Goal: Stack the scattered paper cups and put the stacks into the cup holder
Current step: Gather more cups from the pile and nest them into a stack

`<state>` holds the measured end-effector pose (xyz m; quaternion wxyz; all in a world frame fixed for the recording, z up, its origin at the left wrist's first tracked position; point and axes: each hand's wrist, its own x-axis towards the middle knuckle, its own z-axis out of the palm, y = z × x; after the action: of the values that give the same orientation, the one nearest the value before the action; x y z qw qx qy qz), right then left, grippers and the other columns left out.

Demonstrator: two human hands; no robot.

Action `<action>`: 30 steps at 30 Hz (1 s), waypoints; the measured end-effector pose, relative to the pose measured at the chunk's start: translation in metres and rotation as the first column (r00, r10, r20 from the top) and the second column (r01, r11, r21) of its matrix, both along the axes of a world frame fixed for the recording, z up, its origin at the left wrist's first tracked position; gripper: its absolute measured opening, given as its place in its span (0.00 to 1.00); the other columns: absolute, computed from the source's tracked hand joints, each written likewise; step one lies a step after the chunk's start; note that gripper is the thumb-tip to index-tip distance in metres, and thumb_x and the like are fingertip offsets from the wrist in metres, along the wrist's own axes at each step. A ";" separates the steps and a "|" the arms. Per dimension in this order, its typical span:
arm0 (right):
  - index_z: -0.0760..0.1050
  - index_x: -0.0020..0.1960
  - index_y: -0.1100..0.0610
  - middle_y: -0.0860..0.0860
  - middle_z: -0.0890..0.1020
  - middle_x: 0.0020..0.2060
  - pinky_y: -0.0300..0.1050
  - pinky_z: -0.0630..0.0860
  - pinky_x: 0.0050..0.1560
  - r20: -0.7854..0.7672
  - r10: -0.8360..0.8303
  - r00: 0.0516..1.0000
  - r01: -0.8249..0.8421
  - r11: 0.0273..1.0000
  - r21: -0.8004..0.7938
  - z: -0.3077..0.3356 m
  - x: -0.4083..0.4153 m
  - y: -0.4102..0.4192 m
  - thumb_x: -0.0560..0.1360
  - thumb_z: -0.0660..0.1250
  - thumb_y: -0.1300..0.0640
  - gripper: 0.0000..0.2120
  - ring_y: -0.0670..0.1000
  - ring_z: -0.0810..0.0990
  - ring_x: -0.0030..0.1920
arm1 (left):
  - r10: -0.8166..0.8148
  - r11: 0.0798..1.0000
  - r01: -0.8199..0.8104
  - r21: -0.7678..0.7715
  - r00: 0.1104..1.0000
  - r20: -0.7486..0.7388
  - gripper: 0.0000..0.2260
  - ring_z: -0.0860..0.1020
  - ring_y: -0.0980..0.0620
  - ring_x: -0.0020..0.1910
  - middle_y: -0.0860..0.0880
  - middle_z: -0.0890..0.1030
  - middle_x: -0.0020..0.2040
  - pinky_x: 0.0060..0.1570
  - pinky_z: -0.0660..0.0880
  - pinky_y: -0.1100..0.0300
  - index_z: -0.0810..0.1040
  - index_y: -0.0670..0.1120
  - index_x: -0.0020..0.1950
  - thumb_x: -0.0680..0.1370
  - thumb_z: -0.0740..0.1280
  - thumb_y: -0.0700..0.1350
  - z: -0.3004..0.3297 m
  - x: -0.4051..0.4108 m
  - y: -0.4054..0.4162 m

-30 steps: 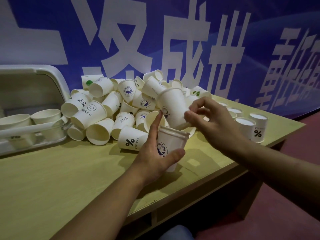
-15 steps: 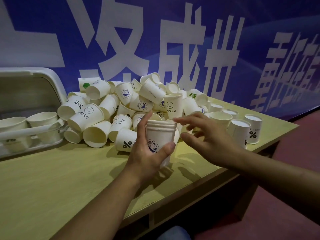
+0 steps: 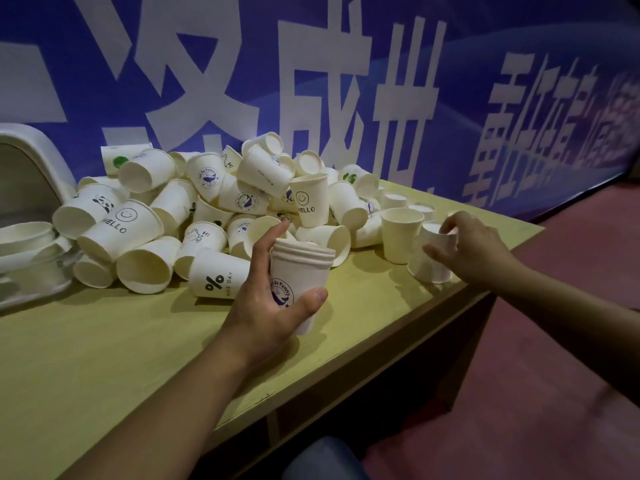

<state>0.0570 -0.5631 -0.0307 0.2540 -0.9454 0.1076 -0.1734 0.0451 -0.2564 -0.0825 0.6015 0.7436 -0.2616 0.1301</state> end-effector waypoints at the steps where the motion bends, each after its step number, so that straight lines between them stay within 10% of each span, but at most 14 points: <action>1: 0.70 0.57 0.54 0.53 0.75 0.60 0.50 0.79 0.47 0.020 0.010 1.000 -0.011 0.998 0.063 0.000 0.000 0.000 0.75 0.71 0.49 0.16 0.56 0.75 0.58 | -0.005 1.000 0.005 0.001 1.000 -0.004 0.39 0.74 0.70 0.57 0.69 0.69 0.64 0.48 0.73 0.76 0.58 0.73 0.71 0.65 0.75 0.60 0.000 -0.001 0.000; 10: 0.62 0.69 0.46 0.48 0.71 0.55 0.31 0.74 0.34 0.290 0.205 0.935 -0.271 0.939 0.211 0.003 -0.021 0.024 0.75 0.72 0.54 0.27 0.46 0.76 0.49 | -0.097 0.995 0.098 0.018 0.994 -0.043 0.34 0.80 0.61 0.54 0.66 0.77 0.57 0.45 0.77 0.68 0.65 0.73 0.66 0.62 0.74 0.60 0.002 -0.004 -0.001; 15: 0.70 0.65 0.41 0.50 0.70 0.64 0.52 0.83 0.49 0.418 0.295 0.859 -0.457 0.810 0.368 0.011 -0.027 0.055 0.74 0.72 0.54 0.23 0.54 0.76 0.61 | -0.115 0.990 0.118 0.076 0.993 -0.041 0.34 0.80 0.57 0.56 0.54 0.75 0.65 0.48 0.79 0.63 0.65 0.74 0.67 0.63 0.74 0.61 0.000 -0.004 0.000; 24: 0.76 0.50 0.55 0.48 0.82 0.52 0.55 0.82 0.52 0.483 0.379 0.789 -0.610 0.571 0.549 0.007 -0.028 0.114 0.74 0.73 0.56 0.08 0.54 0.83 0.53 | -0.110 0.991 0.114 0.064 0.992 -0.067 0.42 0.79 0.53 0.62 0.51 0.73 0.72 0.54 0.81 0.55 0.58 0.74 0.74 0.65 0.75 0.61 -0.003 -0.001 0.003; 30: 0.67 0.67 0.44 0.53 0.76 0.56 0.52 0.83 0.52 0.460 0.371 0.807 -0.591 0.483 0.646 0.005 -0.020 0.120 0.71 0.74 0.57 0.29 0.51 0.83 0.52 | -0.126 0.992 0.127 0.007 0.989 -0.070 0.41 0.81 0.53 0.57 0.51 0.75 0.68 0.48 0.81 0.58 0.58 0.73 0.73 0.65 0.75 0.59 0.000 -0.001 0.002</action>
<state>0.0370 -0.4434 -0.0260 0.6787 -0.7054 -0.1352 -0.1534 0.0438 -0.2546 -0.0829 0.6130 0.7330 -0.2879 0.0641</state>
